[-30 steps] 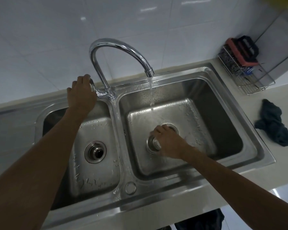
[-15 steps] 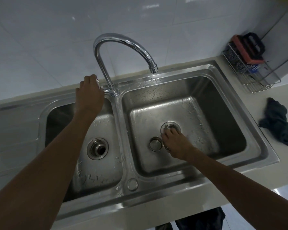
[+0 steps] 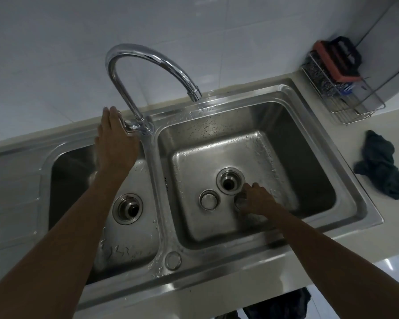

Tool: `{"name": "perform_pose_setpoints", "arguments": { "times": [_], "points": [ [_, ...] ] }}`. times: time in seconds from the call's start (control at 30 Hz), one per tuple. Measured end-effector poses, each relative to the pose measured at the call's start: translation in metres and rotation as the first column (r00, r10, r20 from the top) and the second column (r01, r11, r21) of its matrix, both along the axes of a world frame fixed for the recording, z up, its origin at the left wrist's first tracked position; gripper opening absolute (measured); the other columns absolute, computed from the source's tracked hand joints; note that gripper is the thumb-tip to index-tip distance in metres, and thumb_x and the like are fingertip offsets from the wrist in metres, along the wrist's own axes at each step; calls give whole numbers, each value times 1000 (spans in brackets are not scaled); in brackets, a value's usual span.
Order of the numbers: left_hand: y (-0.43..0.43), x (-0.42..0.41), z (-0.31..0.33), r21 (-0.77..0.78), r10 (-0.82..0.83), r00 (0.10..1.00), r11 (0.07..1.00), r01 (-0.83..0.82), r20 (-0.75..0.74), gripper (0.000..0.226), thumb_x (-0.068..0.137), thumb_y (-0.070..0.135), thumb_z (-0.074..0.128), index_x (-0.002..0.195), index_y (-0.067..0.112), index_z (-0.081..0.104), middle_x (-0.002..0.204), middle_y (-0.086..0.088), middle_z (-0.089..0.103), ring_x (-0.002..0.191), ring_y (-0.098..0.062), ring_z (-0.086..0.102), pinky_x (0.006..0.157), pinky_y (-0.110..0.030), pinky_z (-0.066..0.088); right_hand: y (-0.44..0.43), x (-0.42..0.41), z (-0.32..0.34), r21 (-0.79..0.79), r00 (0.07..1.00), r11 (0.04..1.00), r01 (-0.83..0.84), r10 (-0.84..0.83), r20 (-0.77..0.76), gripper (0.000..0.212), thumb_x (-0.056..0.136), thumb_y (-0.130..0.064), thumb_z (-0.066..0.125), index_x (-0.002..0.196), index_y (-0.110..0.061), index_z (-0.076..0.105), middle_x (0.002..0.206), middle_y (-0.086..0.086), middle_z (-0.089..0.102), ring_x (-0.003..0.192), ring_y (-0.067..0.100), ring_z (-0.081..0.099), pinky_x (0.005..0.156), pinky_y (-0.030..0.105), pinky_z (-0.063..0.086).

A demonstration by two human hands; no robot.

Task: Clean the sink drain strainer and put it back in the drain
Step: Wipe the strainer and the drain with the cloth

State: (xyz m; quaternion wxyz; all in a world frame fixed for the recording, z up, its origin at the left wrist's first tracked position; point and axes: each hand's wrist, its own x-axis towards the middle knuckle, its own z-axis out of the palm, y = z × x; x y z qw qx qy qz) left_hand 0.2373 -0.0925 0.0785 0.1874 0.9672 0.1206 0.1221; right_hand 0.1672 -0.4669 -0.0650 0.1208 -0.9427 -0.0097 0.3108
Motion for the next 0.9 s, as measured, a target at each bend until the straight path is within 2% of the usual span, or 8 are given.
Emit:
{"name": "perform_pose_setpoints", "arguments": {
  "times": [0.1,0.2,0.23,0.37,0.53,0.67,0.77,0.9],
  "points": [
    [-18,-17,0,-7,12,1000,1000,-12,12,71,91,24,63,151,5,31,155,-18,36,137,-38,41,108,-53,40,4,-2,-9,-18,1000,1000,-12,12,-3,66,88,-31,68,141,-10,34,126,16,46,114,39,53,91,43,47],
    [-39,-35,-9,113,-32,996,993,42,-87,60,94,24,60,145,-1,40,142,-21,47,123,-39,50,101,-50,43,11,-5,-16,-33,1000,999,-22,22,-23,74,90,-30,65,149,-11,25,130,15,44,117,35,50,92,43,48],
    [-49,-42,-14,111,-48,993,992,60,-109,58,94,25,62,142,-1,43,137,-22,50,120,-39,52,97,-51,45,14,-5,-19,-37,999,999,-24,23,-22,74,90,-30,63,151,-11,24,130,15,43,118,35,50,93,43,48],
    [-90,-62,-36,121,-154,968,976,180,-200,52,92,30,65,137,9,51,134,-14,55,120,-34,54,95,-49,46,18,-6,-25,-61,999,997,-45,43,-24,71,90,-26,63,149,-12,27,131,15,44,122,36,49,95,45,49],
    [-132,-80,-65,122,-320,902,922,366,-289,48,88,34,66,132,15,59,131,-7,57,119,-30,56,94,-45,40,14,-3,-11,-85,998,995,-54,51,-35,82,84,-43,67,150,-20,23,133,13,44,121,34,48,94,46,47],
    [-166,-84,-93,73,-380,817,889,452,-434,52,91,42,59,139,23,53,135,-3,53,122,-26,52,101,-42,36,-10,6,29,12,990,999,41,-42,131,80,81,-57,70,142,-23,31,129,10,48,116,34,52,89,44,47],
    [-202,-82,-110,22,-412,757,872,490,-506,54,89,42,60,140,26,49,136,-2,51,121,-26,51,101,-42,36,-51,12,66,104,962,983,149,-169,213,71,85,-56,68,140,-23,37,133,9,52,117,32,58,91,44,50],
    [-245,-83,-128,36,-439,688,829,558,-578,54,88,45,61,138,28,50,142,-6,48,120,-29,54,98,-44,38,-115,13,107,96,912,965,243,-261,317,59,90,-54,61,137,-22,45,129,7,58,110,28,62,89,43,54]
  ]
}}
